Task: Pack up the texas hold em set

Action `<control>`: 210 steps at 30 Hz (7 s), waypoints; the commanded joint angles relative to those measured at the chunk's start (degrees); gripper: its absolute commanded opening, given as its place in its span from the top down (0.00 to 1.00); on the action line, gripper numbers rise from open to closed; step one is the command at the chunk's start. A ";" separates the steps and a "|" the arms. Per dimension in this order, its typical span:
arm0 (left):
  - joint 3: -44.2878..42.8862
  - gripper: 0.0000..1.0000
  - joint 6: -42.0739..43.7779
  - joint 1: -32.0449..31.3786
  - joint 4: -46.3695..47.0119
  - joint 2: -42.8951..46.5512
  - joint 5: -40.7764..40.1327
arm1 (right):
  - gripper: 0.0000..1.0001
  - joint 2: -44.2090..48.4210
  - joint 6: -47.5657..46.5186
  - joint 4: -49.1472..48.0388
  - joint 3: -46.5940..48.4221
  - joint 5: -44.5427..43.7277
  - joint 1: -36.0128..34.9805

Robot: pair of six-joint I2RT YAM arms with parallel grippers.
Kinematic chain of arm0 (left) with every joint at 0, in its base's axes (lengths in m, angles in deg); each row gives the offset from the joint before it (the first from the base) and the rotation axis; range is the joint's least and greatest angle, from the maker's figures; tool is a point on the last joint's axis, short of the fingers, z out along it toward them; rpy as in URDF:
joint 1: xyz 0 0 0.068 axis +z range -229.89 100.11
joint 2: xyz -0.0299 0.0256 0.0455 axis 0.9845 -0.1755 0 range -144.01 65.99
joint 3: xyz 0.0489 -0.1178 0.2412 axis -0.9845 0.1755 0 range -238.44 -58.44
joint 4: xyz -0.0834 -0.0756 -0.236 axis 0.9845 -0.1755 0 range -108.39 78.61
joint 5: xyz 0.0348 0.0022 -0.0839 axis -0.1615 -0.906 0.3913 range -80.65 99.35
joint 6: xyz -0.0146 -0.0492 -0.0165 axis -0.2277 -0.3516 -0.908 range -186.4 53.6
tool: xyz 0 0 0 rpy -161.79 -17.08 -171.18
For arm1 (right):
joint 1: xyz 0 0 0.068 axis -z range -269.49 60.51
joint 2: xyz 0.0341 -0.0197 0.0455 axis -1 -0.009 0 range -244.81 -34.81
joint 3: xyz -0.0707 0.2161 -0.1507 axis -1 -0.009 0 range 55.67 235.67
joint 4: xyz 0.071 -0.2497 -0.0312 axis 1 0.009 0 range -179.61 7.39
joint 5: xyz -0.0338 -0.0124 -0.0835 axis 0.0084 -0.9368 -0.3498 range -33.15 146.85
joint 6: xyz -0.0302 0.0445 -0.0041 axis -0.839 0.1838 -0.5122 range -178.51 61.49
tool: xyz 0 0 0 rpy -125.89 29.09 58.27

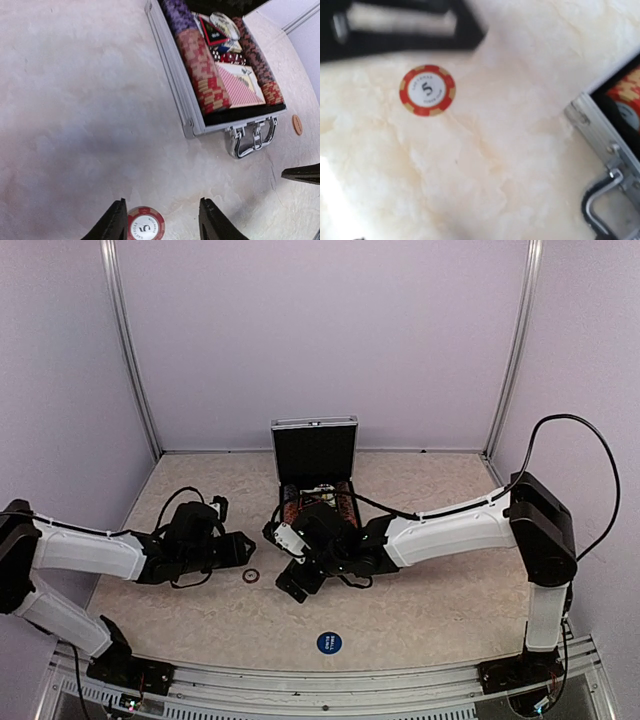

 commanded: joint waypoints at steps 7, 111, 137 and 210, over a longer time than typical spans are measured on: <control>2.20 0.29 0.42 2.06 -7.19 11.98 -5.75 | 0.00 -7.77 -1.38 0.53 9.31 1.62 0.24; 12.39 0.01 -7.94 1.88 4.70 15.75 6.29 | 0.59 -8.59 -2.34 -6.82 5.49 7.40 0.51; 9.84 0.10 -7.50 -0.41 16.48 2.28 15.97 | 0.59 0.40 -4.27 -14.19 -6.16 7.34 0.32; 13.08 1.00 -30.13 0.18 79.81 -31.31 41.53 | 0.46 6.53 -7.17 -21.36 -13.81 7.85 -0.56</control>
